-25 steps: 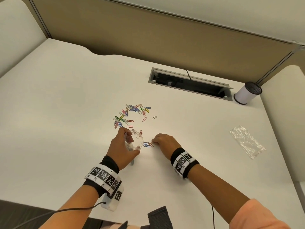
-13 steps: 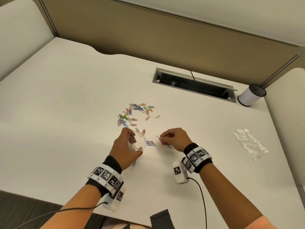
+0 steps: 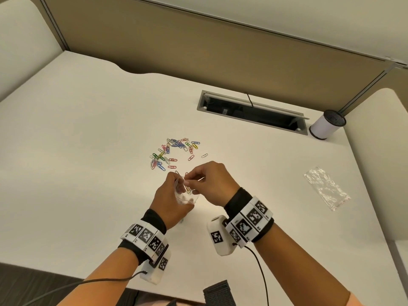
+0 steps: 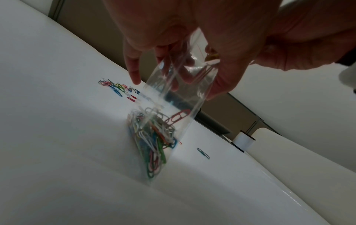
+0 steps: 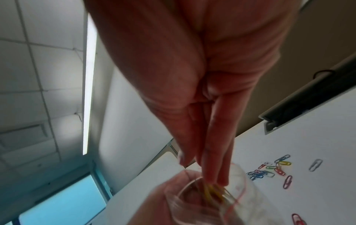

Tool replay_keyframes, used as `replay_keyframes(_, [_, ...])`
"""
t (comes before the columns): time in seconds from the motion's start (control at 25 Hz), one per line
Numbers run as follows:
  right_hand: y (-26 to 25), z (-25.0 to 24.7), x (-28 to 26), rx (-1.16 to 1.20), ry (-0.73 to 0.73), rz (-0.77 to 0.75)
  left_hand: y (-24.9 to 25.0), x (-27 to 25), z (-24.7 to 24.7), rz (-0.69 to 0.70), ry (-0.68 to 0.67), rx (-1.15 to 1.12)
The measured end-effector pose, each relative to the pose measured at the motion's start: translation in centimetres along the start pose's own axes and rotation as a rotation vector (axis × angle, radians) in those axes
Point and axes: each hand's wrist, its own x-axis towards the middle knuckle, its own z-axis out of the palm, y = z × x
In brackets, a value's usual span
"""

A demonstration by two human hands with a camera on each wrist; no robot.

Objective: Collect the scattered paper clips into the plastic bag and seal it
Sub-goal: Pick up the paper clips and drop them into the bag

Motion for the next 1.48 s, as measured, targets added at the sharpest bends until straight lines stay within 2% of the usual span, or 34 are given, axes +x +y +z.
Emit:
replay_keyframes(0.2, [2.5,-2.5,0.1,0.273,0.163,0.059,-0.4,-0.1,-0.3,0.007,0.028,-0.002])
replay_keyframes(0.32, [7.6,-3.6,1.1,0.004,0.219,0.211,-0.6,-0.1,-0.8,-0.015,0.049,-0.020])
replay_keyframes(0.4, [11.1,-3.2,1.5,-0.160,0.149,0.384,-0.8,-0.2,-1.4,-0.024,0.072,-0.020])
replay_keyframes(0.48, [13.1,-1.9,1.6,-0.181,0.100,0.483,-1.1,-0.2,-2.0,-0.036,0.096,-0.016])
replay_keyframes(0.64, [12.6,1.5,2.5,-0.172,0.096,0.397,-1.6,-0.1,-3.1,-0.059,0.148,-0.016])
replay_keyframes(0.88, [10.3,5.1,7.7,-0.188,0.104,0.264,-2.2,-0.3,-4.1,-0.080,0.204,-0.018])
replay_keyframes(1.12, [8.5,4.7,11.7,-0.030,0.104,0.198,-2.9,-0.1,-5.6,-0.113,0.262,-0.020])
replay_keyframes(1.24, [8.5,3.1,13.2,0.001,0.218,0.102,-3.2,0.3,-6.4,-0.126,0.289,-0.019])
replay_keyframes(1.32, [8.1,2.0,14.4,-0.076,0.245,0.055,-3.4,0.5,-6.7,-0.139,0.301,-0.010])
replay_keyframes(1.4, [7.7,1.6,16.2,-0.181,0.170,0.038,-3.6,0.5,-6.7,-0.151,0.313,-0.004])
replay_keyframes(1.48, [7.5,2.0,18.1,-0.271,0.032,0.022,-3.9,0.6,-6.8,-0.153,0.322,-0.003])
